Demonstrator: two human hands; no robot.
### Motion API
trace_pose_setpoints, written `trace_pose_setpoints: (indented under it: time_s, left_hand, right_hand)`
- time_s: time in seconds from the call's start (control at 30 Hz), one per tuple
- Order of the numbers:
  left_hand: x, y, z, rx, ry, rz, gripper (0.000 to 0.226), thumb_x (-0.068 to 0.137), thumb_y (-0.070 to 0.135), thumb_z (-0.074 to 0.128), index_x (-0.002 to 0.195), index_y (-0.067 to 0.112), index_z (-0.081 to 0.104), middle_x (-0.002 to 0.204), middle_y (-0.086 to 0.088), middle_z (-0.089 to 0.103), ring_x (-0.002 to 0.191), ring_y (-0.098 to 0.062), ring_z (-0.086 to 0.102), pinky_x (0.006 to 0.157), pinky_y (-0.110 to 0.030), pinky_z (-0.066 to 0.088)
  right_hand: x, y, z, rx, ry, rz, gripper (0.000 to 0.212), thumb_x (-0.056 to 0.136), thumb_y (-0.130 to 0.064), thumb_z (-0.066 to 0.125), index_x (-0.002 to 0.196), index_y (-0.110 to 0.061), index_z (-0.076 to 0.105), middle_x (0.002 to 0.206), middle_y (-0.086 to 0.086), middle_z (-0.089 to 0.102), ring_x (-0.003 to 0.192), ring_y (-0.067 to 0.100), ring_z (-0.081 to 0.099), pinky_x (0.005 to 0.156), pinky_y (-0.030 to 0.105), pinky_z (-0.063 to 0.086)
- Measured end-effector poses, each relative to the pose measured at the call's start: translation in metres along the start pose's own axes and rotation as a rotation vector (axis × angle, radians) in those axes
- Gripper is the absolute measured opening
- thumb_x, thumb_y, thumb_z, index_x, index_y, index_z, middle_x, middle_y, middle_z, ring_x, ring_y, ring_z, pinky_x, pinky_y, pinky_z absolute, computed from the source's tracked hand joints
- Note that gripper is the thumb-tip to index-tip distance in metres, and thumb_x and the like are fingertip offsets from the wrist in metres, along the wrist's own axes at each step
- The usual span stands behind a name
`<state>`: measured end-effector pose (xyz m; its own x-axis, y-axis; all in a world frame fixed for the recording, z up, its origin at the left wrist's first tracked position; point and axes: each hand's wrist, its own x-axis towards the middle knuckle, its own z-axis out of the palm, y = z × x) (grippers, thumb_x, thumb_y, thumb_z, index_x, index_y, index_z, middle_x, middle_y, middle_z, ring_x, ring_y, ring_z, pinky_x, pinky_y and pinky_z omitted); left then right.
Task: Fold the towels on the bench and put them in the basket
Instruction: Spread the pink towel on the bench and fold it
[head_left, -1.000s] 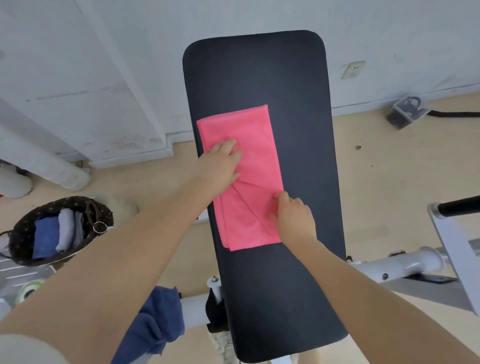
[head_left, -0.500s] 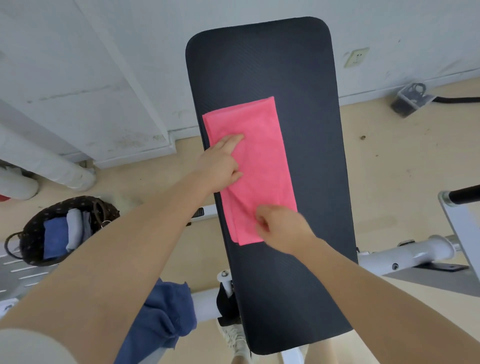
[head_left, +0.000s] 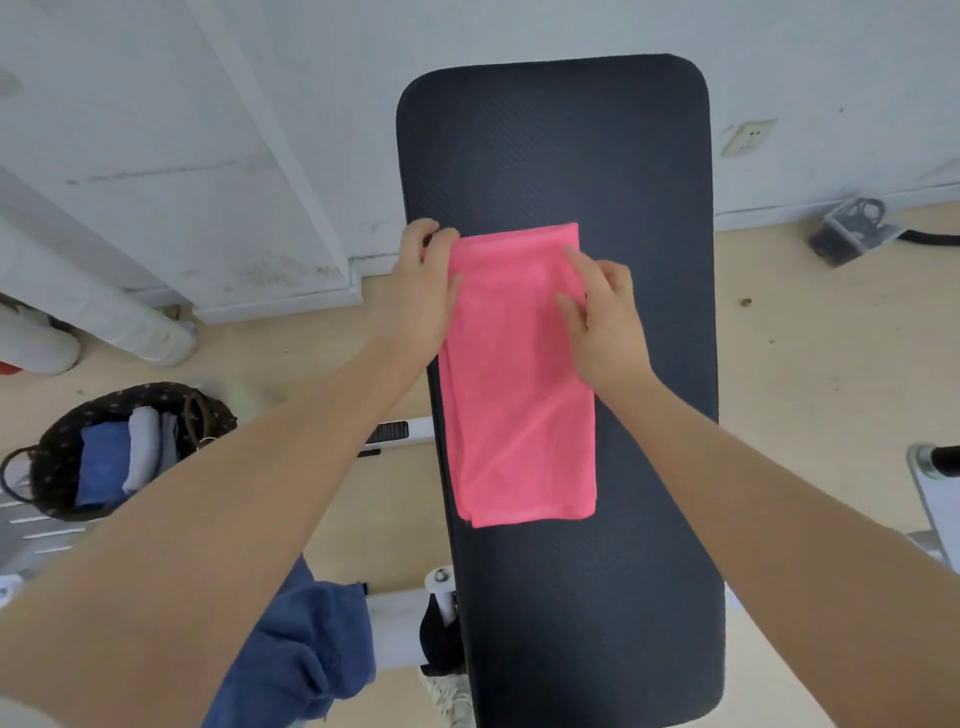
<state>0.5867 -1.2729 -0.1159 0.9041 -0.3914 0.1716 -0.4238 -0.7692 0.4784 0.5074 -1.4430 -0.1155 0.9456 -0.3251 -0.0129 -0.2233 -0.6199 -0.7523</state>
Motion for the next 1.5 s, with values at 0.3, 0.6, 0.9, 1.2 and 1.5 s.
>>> trace_pose_setpoints:
  time_s: [0.3,0.6,0.9,1.2,1.5]
  left_hand:
    - [0.023,-0.016,-0.010,-0.045,0.001,-0.173,0.022,0.095,0.022,0.048,0.100,0.003,0.059,0.109,-0.013,0.055,0.086,-0.021,0.051,0.076,-0.023,0.034]
    - [0.035,-0.006,-0.006,-0.011,-0.063,-0.152,0.011,0.091,0.007,0.048,0.095,0.001,0.057,0.095,-0.017,0.061,0.082,-0.025,0.052,0.071,-0.028,0.035]
    - [0.084,0.049,0.006,-0.144,0.252,-0.174,0.028,0.090,0.007,0.045,0.118,0.007,0.052,0.114,-0.012,0.052,0.096,-0.020,0.050,0.085,-0.034,0.042]
    - [0.041,0.060,0.061,0.354,0.154,0.357,0.033,0.086,0.018,0.041,0.106,0.004,0.064,0.126,-0.020,0.057,0.116,-0.035,0.055,0.095,-0.047,0.045]
    - [0.039,0.054,0.047,0.593,-0.343,0.168,0.137,0.056,0.083,0.054,0.145,0.010,-0.019,0.154,-0.012,-0.024,0.143,-0.024,-0.019,0.114,-0.033,-0.013]
  right_hand:
    - [0.058,-0.002,-0.004,-0.229,-0.037,-0.039,0.023,0.093,-0.014,0.045,0.114,-0.017,0.057,0.136,0.003,0.032,0.099,0.024,0.053,0.067,0.032,0.042]
    - [0.074,0.003,-0.022,-0.007,-0.106,0.133,0.018,0.080,-0.013,0.067,0.077,-0.017,0.050,0.088,0.001,0.059,0.084,0.019,0.056,0.074,0.035,0.049]
    - [0.132,-0.004,-0.070,-0.023,0.170,-0.004,0.026,0.084,-0.005,0.051,0.109,-0.011,0.057,0.098,0.002,0.056,0.082,0.013,0.050,0.078,0.024,0.043]
    - [0.043,0.061,-0.021,-0.559,-0.032,-0.620,0.051,0.086,-0.017,0.048,0.134,-0.002,0.045,0.142,0.019,0.043,0.129,0.034,0.044,0.107,0.046,0.035]
    - [0.024,0.086,-0.052,-0.780,-0.406,-0.300,0.138,0.057,-0.074,0.065,0.133,-0.023,-0.039,0.140,-0.006,-0.045,0.141,0.022,-0.027,0.111,0.045,-0.019]
